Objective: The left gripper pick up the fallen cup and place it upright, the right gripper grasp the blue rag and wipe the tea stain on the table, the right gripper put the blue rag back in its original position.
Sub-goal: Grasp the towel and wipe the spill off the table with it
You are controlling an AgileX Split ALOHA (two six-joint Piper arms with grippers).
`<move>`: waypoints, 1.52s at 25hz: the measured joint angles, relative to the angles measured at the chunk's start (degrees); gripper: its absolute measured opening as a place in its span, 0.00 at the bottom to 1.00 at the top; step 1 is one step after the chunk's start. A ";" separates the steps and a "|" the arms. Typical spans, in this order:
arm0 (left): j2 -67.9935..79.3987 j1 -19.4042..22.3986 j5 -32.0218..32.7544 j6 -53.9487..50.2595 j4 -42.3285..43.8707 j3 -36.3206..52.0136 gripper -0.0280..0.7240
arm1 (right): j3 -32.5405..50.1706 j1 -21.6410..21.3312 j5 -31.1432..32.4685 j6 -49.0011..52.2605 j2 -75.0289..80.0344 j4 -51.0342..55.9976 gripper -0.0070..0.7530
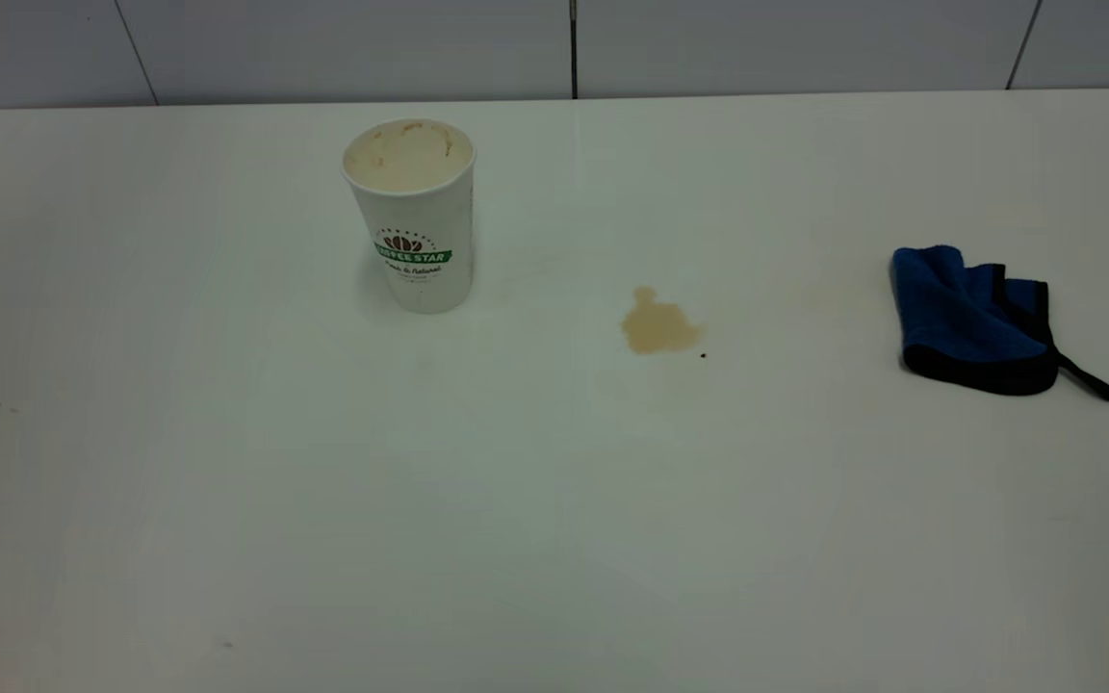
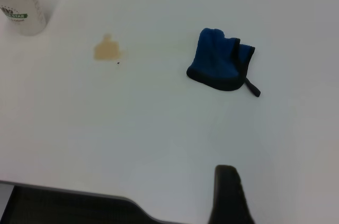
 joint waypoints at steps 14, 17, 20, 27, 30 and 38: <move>-33.78 0.00 -1.31 -2.40 2.81 50.06 0.63 | 0.00 0.00 0.00 0.00 0.00 0.00 0.74; -40.36 0.00 -3.11 -2.33 2.75 54.43 0.63 | 0.00 0.00 0.00 0.00 0.00 0.00 0.74; -45.79 0.00 -3.22 -2.33 2.75 55.48 0.63 | 0.00 0.00 0.00 0.00 0.00 0.00 0.74; -56.82 0.24 -3.22 -2.33 2.74 55.48 0.63 | 0.00 0.00 0.00 0.00 0.00 0.00 0.74; -60.78 4.08 -3.05 -2.33 2.74 55.48 0.63 | 0.00 0.00 0.00 0.00 0.00 0.00 0.74; -66.66 16.82 -2.92 -2.27 2.74 55.48 0.63 | 0.00 0.00 0.00 0.00 0.00 0.00 0.74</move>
